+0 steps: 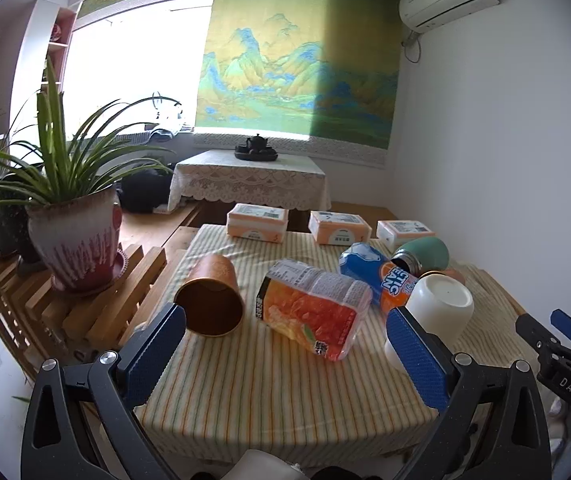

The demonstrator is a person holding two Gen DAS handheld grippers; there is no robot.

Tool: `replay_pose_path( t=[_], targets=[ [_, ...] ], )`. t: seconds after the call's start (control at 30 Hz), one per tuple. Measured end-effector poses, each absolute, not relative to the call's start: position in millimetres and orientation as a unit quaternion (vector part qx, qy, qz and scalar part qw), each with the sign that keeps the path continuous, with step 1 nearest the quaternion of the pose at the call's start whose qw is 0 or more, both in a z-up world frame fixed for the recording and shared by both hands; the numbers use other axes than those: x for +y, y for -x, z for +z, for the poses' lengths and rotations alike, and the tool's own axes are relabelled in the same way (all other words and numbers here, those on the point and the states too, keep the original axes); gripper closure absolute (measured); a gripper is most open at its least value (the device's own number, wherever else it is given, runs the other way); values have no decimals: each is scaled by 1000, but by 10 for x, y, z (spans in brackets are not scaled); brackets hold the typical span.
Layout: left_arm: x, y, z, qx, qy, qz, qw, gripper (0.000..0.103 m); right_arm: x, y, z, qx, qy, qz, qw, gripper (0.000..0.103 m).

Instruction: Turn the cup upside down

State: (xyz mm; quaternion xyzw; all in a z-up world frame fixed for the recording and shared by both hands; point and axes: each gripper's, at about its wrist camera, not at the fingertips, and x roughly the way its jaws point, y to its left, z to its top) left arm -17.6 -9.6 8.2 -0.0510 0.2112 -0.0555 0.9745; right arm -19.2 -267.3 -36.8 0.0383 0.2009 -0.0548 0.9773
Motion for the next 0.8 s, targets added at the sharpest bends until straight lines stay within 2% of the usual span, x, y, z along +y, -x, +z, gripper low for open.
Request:
replay_pose_path(
  t=[0.8],
  targets=[
    [-242,216,27,212,25,-51,976,1,-2532,302,-172,153,-24,-59,986,16]
  ],
)
